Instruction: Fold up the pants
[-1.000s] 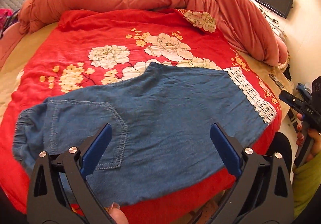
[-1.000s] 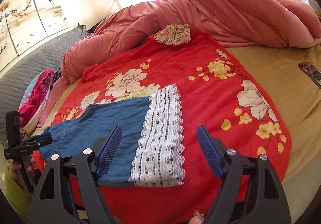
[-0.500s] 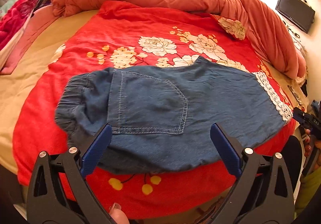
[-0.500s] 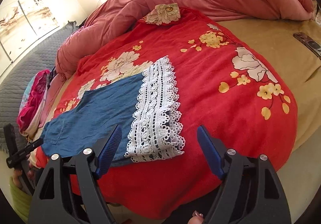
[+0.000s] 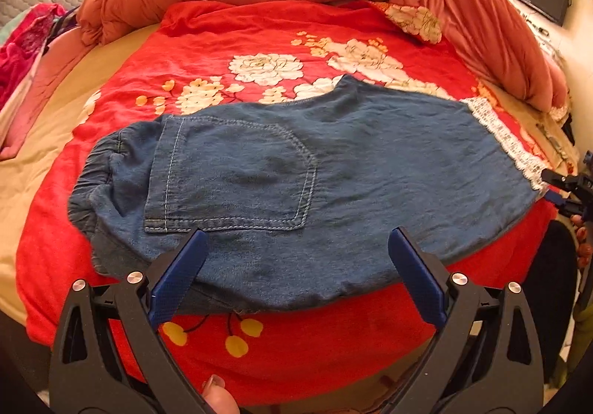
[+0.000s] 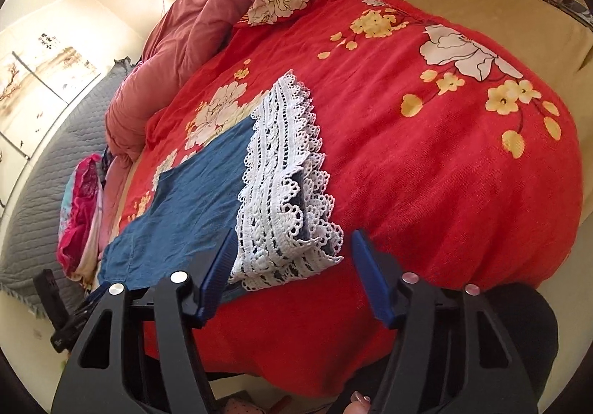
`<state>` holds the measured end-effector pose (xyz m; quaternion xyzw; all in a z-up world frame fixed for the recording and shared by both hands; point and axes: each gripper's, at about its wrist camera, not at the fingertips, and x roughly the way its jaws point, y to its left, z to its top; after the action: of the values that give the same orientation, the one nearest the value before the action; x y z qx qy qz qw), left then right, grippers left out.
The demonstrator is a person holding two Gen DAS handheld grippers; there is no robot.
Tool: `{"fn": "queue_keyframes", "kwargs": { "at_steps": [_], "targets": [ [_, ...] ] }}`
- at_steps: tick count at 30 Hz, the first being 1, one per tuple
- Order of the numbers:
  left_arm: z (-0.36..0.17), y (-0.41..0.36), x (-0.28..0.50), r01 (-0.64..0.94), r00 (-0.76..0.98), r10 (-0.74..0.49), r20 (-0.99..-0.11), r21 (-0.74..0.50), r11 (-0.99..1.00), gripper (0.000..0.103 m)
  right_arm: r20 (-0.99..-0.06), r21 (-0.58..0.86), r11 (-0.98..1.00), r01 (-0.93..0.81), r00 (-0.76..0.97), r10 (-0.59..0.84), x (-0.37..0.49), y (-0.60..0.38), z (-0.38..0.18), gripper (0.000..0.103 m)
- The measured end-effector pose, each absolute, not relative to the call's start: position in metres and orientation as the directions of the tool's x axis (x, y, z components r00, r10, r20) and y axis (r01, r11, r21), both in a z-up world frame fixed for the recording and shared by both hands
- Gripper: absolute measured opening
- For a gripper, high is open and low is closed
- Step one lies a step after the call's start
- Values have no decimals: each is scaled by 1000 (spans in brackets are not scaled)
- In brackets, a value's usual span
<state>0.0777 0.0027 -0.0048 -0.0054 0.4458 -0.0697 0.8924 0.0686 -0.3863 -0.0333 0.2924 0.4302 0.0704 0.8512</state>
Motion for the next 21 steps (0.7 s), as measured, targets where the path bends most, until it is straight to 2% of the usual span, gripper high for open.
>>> {"fn": "queue_keyframes", "kwargs": {
  "at_steps": [3, 5, 9, 15, 21],
  "targets": [
    [-12, 8, 80, 91, 578, -111, -808, -71, 993, 92, -696, 548, 827, 124, 616, 369, 71, -383, -34, 52],
    [-16, 13, 81, 72, 572, -96, -815, -67, 995, 92, -705, 523, 845, 115, 616, 352, 71, -381, -33, 43],
    [-20, 16, 83, 63, 568, -91, -818, -67, 996, 92, -693, 502, 861, 79, 633, 345, 69, -377, -28, 15],
    [-20, 22, 81, 52, 568, -85, -819, -68, 996, 92, -636, 454, 891, -21, 692, 341, 57, -368, 0, 13],
    [-24, 22, 81, 59, 562, -90, -822, -69, 996, 92, -720, 388, 921, 27, 633, 284, 58, -370, -20, 13]
  ]
}}
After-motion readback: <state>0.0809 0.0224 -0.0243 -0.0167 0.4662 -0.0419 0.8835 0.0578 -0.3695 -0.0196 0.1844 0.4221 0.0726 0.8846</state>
